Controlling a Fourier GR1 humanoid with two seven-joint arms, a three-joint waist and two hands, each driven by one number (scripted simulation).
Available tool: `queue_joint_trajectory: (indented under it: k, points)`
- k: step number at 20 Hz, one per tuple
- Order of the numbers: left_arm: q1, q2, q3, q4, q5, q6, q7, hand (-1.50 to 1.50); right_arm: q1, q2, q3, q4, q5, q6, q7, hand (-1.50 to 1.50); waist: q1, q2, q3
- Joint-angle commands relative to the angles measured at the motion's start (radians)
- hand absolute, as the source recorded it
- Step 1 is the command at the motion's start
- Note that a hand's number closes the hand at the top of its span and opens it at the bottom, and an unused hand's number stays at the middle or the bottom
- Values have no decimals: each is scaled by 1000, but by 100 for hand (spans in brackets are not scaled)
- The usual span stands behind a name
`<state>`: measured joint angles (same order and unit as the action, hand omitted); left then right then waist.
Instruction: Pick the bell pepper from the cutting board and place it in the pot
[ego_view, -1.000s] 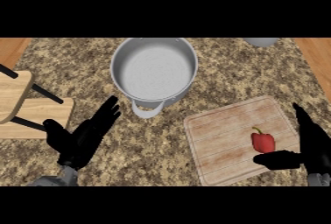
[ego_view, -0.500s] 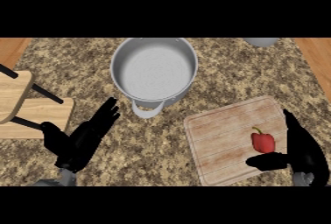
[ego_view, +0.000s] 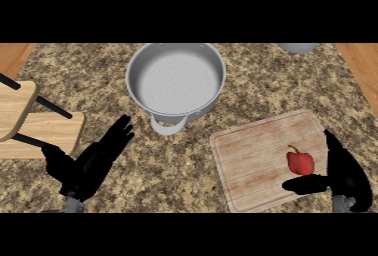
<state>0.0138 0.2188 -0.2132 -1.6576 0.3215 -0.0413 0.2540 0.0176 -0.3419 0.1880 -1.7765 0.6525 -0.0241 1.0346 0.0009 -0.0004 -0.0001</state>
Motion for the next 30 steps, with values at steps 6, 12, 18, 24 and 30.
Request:
queue_joint_trajectory:
  k: [6,12,18,24,30]
  points:
    - [11,-80,-17,40,-95,1,-46,0,-10,76,-37,92,56,26,-13,-150,-1,0,0]
    - [13,-48,64,-54,-21,-46,85,0,-30,114,-93,177,64,-24,-124,150,0,0,0]
    - [21,-72,58,-3,-67,-76,6,0,-43,100,-118,233,27,-14,-311,150,1,0,0]
    - [32,-76,44,-8,-79,-84,8,0,-127,129,19,301,112,52,-333,150,14,1,0]
    - [-51,-102,58,34,-75,-55,47,0,-244,162,215,348,131,242,-418,150,15,4,0]
